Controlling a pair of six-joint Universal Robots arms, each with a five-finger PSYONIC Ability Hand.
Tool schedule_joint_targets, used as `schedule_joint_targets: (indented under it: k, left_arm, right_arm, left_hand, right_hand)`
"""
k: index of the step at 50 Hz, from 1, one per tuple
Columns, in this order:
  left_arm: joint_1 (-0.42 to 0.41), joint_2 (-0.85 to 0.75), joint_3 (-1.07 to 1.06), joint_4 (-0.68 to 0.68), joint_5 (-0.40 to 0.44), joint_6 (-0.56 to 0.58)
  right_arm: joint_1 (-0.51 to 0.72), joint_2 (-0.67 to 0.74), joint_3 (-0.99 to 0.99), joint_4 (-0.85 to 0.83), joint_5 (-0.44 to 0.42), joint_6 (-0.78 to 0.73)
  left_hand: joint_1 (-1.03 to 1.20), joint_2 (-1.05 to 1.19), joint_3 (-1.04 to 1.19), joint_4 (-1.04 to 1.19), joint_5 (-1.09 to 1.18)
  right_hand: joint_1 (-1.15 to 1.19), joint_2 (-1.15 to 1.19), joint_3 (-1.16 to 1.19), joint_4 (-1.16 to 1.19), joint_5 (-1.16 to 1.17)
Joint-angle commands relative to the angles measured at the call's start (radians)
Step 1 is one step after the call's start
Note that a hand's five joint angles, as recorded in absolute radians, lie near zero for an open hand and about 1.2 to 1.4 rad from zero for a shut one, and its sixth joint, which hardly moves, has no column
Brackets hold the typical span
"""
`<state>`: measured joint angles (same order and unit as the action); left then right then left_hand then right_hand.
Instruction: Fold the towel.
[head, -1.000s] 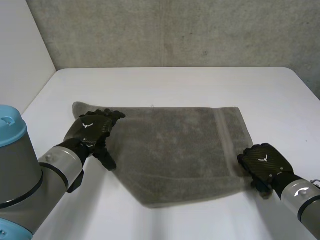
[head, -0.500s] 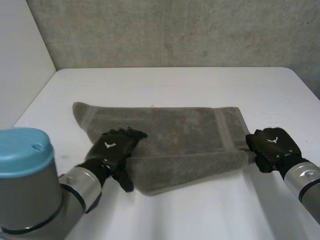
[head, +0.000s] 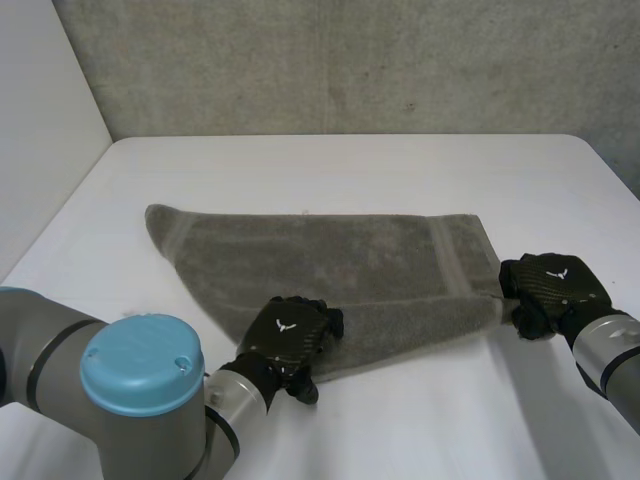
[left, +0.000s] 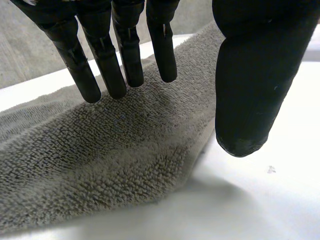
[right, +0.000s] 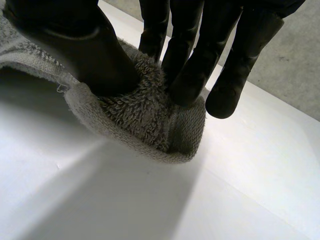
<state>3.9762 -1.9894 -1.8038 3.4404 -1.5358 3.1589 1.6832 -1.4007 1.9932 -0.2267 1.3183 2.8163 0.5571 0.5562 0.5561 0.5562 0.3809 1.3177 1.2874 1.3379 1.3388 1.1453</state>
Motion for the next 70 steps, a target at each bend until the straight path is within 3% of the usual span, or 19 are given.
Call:
schedule_joint_targets:
  k: [1, 10, 15, 17, 18, 20, 35, 42, 49, 56, 63, 70]
  left_arm:
    - [0.0, -0.051, 0.021, -0.001, -0.003, 0.003]
    - [0.001, -0.097, 0.069, -0.001, -0.012, 0.003]
    - [0.004, -0.121, 0.1, -0.001, -0.063, 0.003]
    - [0.006, -0.129, 0.11, 0.0, -0.086, 0.007]
    - [0.006, -0.129, 0.11, 0.0, -0.086, 0.007]
    - [0.008, -0.124, 0.115, 0.002, -0.092, 0.007]
    - [0.02, -0.114, 0.144, 0.006, -0.095, 0.007]
    - [0.051, -0.006, 0.15, -0.04, -0.092, 0.007]
    - [0.089, 0.208, 0.269, -0.245, -0.081, 0.01]
    - [0.124, 0.3, 0.452, -0.506, -0.06, 0.081]
    - [0.195, 0.247, 0.564, -0.769, -0.024, 0.184]
    - [0.212, 0.082, 0.606, -0.745, -0.006, 0.182]
  right_arm:
    - [0.012, 0.003, -0.002, -0.005, 0.015, -0.008]
    - [0.012, 0.005, -0.001, -0.005, 0.015, -0.009]
    - [0.012, 0.005, 0.003, -0.008, 0.013, -0.011]
    - [0.012, 0.005, 0.003, -0.009, 0.013, -0.011]
    - [0.012, 0.005, 0.003, -0.009, 0.013, -0.011]
    - [0.012, 0.005, 0.003, -0.009, 0.015, -0.012]
    - [0.013, 0.002, -0.001, -0.003, 0.022, -0.012]
    - [0.032, -0.027, -0.01, 0.029, 0.021, -0.02]
    - [0.072, -0.239, -0.167, 0.246, 0.022, -0.026]
    - [0.079, -0.31, -0.39, 0.492, 0.021, -0.035]
    - [0.104, -0.197, -0.572, 0.727, 0.022, -0.092]
    - [0.206, -0.014, -0.66, 0.744, 0.051, -0.109]
  left_hand:
    - [0.088, 0.089, 0.089, 0.089, 0.09]
    - [0.094, 0.095, 0.095, 0.095, 0.096]
    - [0.182, 0.183, 0.183, 0.183, 0.184]
    - [0.477, 0.477, 0.478, 0.477, 0.478]
    - [0.478, 0.479, 0.479, 0.479, 0.48]
    - [0.812, 0.812, 0.813, 0.812, 0.813]
    - [0.839, 0.84, 0.84, 0.84, 0.841]
    - [0.839, 0.84, 0.84, 0.84, 0.841]
    - [0.839, 0.84, 0.84, 0.84, 0.841]
    - [0.839, 0.84, 0.84, 0.84, 0.841]
    - [0.839, 0.84, 0.84, 0.84, 0.841]
    - [0.839, 0.84, 0.84, 0.84, 0.841]
  right_hand:
    - [0.079, 0.109, 0.058, 0.057, 0.076]
    - [0.079, 0.109, 0.058, 0.057, 0.076]
    - [0.079, 0.109, 0.058, 0.057, 0.076]
    - [0.079, 0.109, 0.058, 0.057, 0.076]
    - [0.079, 0.109, 0.058, 0.057, 0.076]
    - [0.079, 0.109, 0.058, 0.057, 0.076]
    - [0.079, 0.109, 0.058, 0.057, 0.076]
    - [0.079, 0.109, 0.058, 0.057, 0.076]
    - [0.079, 0.109, 0.058, 0.057, 0.076]
    - [0.079, 0.109, 0.058, 0.057, 0.076]
    - [0.079, 0.109, 0.058, 0.057, 0.076]
    - [0.079, 0.109, 0.058, 0.057, 0.076]
